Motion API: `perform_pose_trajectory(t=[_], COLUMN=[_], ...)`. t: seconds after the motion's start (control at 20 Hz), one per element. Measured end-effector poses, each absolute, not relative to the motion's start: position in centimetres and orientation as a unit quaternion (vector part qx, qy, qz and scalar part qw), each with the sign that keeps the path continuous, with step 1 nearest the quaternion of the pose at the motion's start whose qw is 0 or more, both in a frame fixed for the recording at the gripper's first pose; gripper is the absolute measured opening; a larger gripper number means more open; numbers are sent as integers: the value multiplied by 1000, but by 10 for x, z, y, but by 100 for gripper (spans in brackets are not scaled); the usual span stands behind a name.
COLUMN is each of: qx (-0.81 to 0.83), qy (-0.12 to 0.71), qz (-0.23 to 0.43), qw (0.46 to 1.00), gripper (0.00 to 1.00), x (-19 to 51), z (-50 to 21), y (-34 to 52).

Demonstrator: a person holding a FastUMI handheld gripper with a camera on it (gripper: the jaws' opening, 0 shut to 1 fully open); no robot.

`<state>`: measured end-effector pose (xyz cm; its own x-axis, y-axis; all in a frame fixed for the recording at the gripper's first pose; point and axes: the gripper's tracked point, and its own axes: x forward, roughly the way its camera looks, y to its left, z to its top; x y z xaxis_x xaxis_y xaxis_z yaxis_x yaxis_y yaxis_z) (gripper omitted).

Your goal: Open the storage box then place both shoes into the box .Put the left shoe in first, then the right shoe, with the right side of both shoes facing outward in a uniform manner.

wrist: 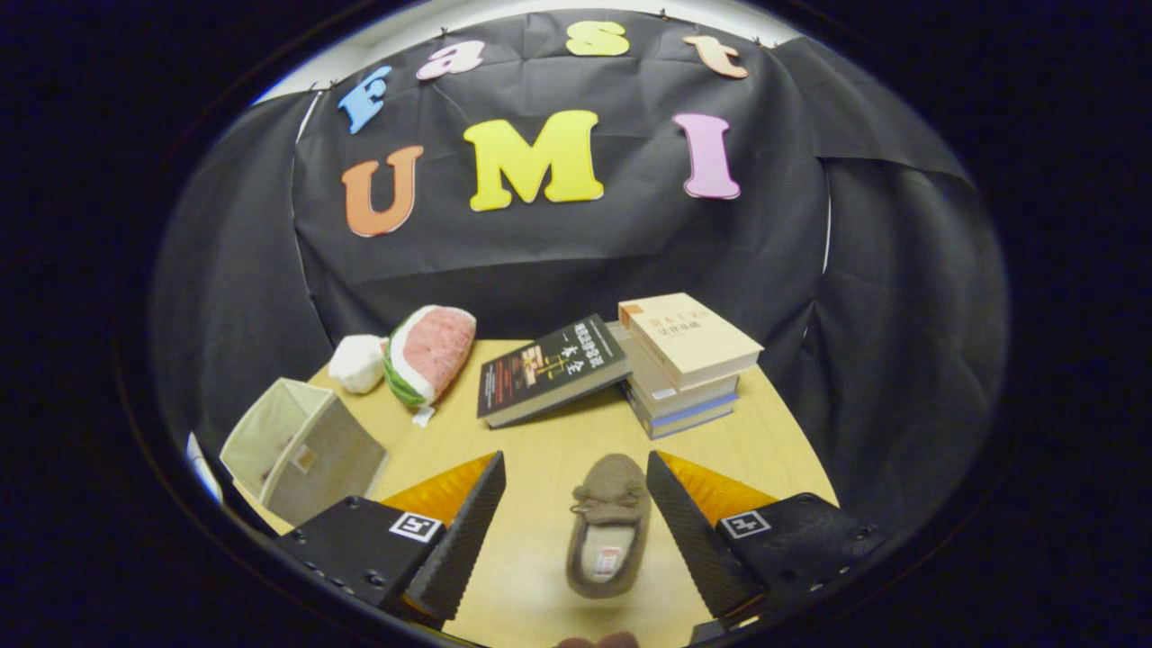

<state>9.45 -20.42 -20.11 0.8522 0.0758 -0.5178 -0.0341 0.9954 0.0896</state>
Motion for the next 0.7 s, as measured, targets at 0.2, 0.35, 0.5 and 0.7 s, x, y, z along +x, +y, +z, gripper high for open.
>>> perform_pose_trajectory(t=[0.2, 0.35, 0.5, 0.7], qx=[44, 50, 60, 61], qy=[325, 362, 394, 422], qz=[16, 10, 14, 20], qw=[945, 931, 917, 904], gripper=[96, 96, 96, 92], x=[89, 91, 96, 108], z=[-259, -298, -330, -356], y=[-228, -240, -241, -241])
